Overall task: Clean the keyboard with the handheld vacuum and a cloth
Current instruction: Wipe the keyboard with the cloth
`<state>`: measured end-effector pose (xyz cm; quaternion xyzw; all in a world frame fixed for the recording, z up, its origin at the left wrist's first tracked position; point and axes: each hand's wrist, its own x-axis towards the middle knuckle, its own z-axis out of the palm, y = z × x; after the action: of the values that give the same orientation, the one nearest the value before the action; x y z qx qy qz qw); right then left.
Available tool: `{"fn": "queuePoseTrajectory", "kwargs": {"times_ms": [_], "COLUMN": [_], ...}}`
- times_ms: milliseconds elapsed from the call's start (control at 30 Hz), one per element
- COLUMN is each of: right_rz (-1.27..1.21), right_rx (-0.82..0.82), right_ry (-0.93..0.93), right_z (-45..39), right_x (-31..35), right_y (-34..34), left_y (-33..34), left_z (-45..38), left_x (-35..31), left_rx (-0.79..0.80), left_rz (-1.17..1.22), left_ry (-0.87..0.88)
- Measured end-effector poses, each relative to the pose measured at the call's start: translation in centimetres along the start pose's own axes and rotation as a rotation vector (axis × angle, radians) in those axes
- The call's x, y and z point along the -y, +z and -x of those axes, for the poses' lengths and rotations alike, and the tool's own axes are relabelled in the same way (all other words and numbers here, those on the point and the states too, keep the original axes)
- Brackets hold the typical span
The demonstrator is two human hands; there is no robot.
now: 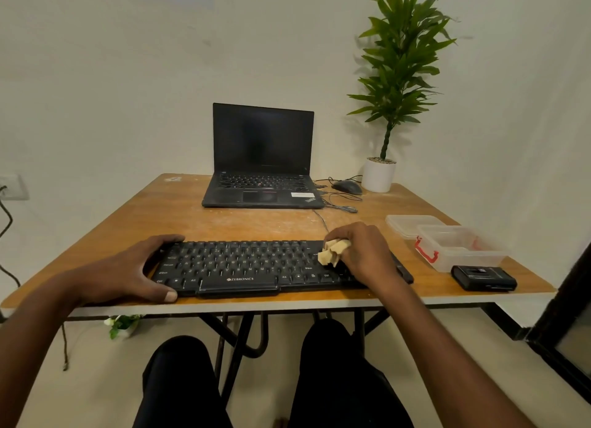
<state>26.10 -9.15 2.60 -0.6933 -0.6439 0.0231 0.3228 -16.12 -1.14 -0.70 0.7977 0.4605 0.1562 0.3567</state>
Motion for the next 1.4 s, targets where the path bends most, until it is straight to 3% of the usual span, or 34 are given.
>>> {"fn": "queuePoseTrajectory", "kwargs": {"times_ms": [100, 300, 633, 733, 867, 1200, 1400], "right_rz": [-0.053, 0.163, -0.028, -0.079, -0.036, -0.150, -0.186], "right_rx": [0.073, -0.064, 0.025, 0.047, -0.040, 0.085, 0.167], "right_ry": [-0.040, 0.144, -0.144, -0.071, 0.023, -0.299, -0.336], "right_z": [0.2, 1.1, 2.1, 1.6, 0.8, 1.6, 2.1], "right_x": [0.7, 0.4, 7.0, 4.8, 2.6, 11.3, 10.1], "right_y": [0.1, -1.3, 3.7, 2.5, 1.3, 7.2, 6.0], "left_y": [0.1, 0.1, 0.1, 0.2, 0.1, 0.1, 0.1], "left_z": [0.1, 0.0, 0.3, 0.3, 0.1, 0.4, 0.2], "left_x": [-0.1, 0.0, -0.3, -0.3, -0.5, -0.5, -0.3], "left_rx": [0.003, 0.013, 0.018, 0.019, 0.021, 0.010, 0.016], "left_rz": [-0.006, -0.001, -0.008, -0.004, -0.005, -0.015, -0.014], "left_ry": [-0.007, -0.019, -0.023, -0.018, -0.021, -0.012, 0.000]}}
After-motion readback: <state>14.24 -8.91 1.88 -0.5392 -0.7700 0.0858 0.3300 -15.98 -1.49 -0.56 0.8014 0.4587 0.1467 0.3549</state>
